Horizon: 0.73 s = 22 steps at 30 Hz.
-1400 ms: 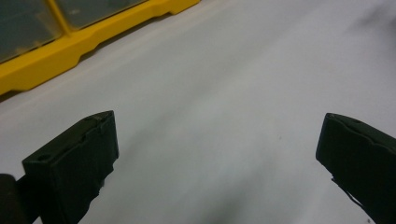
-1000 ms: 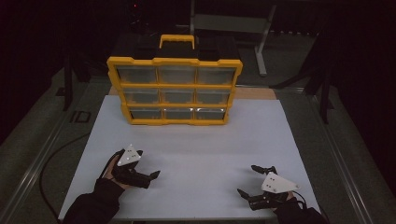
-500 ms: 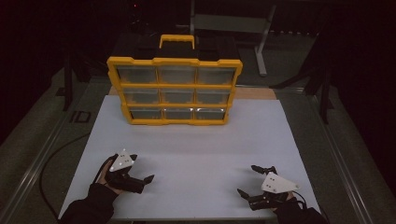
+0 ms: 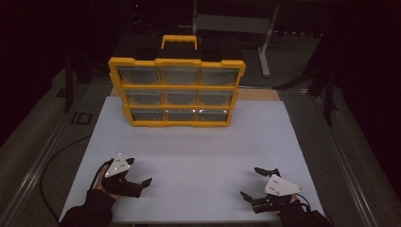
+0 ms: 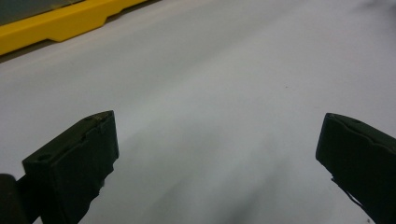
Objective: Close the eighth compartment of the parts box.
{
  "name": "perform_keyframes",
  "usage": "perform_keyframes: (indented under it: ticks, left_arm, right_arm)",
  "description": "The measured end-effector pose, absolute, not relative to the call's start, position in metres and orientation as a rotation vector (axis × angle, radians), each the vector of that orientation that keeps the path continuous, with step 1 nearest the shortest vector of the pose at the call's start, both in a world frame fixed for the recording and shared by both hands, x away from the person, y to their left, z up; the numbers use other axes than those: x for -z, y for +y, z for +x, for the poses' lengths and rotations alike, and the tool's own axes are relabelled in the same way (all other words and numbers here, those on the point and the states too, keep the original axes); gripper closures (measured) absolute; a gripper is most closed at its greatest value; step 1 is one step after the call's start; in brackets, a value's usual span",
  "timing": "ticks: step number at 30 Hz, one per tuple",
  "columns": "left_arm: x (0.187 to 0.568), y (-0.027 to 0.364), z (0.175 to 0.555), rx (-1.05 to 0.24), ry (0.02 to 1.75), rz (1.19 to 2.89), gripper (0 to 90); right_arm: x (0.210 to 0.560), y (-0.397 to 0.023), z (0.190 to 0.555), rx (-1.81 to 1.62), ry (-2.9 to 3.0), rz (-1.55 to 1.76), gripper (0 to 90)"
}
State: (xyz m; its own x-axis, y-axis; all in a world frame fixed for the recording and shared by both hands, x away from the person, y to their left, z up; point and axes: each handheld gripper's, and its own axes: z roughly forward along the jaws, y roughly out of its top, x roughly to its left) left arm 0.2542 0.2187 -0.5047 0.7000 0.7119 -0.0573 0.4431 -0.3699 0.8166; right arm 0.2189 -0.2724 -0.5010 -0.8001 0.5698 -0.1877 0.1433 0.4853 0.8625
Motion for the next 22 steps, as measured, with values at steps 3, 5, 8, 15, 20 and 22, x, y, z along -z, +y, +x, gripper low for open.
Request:
perform_keyframes:
  ticks: [3, 5, 8, 15, 20, 22]
  left_arm:
    - [0.5068, 0.2197, 0.2546, -0.386, 0.891, 2.019, 0.0]
    - [0.5079, 0.2194, 0.2547, -0.382, 0.889, 2.022, 0.0]
    - [0.5093, 0.2184, 0.2547, -0.378, 0.879, 2.025, 0.0]
    - [0.5109, 0.2174, 0.2548, -0.367, 0.871, 2.027, 0.0]
    - [0.5112, 0.218, 0.255, -0.359, 0.868, 2.014, 0.0]
    - [0.511, 0.2179, 0.2549, -0.358, 0.865, 2.01, 0.0]
  right_arm:
    - [0.5011, -0.2725, 0.2189, -1.263, 2.281, 0.59, 8.1]
    - [0.5011, -0.2726, 0.219, -1.263, 2.281, 0.59, 8.1]
    - [0.5013, -0.2724, 0.2188, -1.262, 2.282, 0.591, 8.1]
    - [0.5014, -0.2727, 0.219, -1.262, 2.282, 0.589, 8.1]
    - [0.5017, -0.2725, 0.2192, -1.259, 2.284, 0.591, 8.1]
    - [0.5019, -0.2724, 0.2192, -1.256, 2.286, 0.588, 8.1]
